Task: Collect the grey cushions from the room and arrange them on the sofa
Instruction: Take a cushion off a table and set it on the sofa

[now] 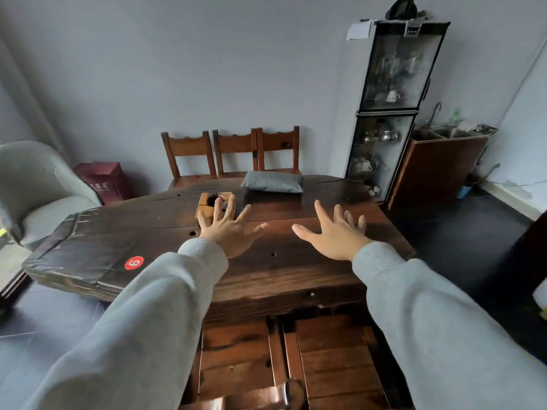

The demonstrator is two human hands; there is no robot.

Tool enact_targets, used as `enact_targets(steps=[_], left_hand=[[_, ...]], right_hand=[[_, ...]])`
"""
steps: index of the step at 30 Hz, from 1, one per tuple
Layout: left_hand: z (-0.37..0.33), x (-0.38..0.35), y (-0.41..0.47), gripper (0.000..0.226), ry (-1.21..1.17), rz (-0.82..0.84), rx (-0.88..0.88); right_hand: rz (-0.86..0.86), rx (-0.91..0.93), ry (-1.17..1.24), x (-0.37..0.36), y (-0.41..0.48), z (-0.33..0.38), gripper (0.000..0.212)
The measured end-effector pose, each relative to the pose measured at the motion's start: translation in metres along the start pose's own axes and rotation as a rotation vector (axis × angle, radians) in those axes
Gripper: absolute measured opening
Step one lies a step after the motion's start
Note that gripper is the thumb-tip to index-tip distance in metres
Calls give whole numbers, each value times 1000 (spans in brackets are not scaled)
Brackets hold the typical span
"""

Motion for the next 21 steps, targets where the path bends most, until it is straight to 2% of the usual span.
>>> enact_targets(steps=[5,10,18,19,20,21], left_hand=[[-14,-20,81,72,18,-6,-56],[-20,-60,193,81,-135,30,-7],[-24,-165,404,77,-61,169,-59],[-24,-184,438,74,-46,178,-85],[-29,-197,435,67,-23,208,-79],[-27,-221,471,63,-45,202,-34]], right_hand=[[17,6,-8,-16,78,-12,104],[78,-31,-11,-50,176,-30,109],[136,-139,-10,-114,380,-55,102],[149,-138,-17,-125,410,-61,101],[190,-158,-34,-129,402,-62,101],[178,-155,-16,-151,435,-66,101]])
Point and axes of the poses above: each hand's wrist, its own y-axis towards the middle knuckle, its own x-axis out of the back of the hand, z = x × y, the point moved 1 cm from there along y, towards the middle knuckle, and after that the axes turned 10 degrees about x, right-handed, at the moved point
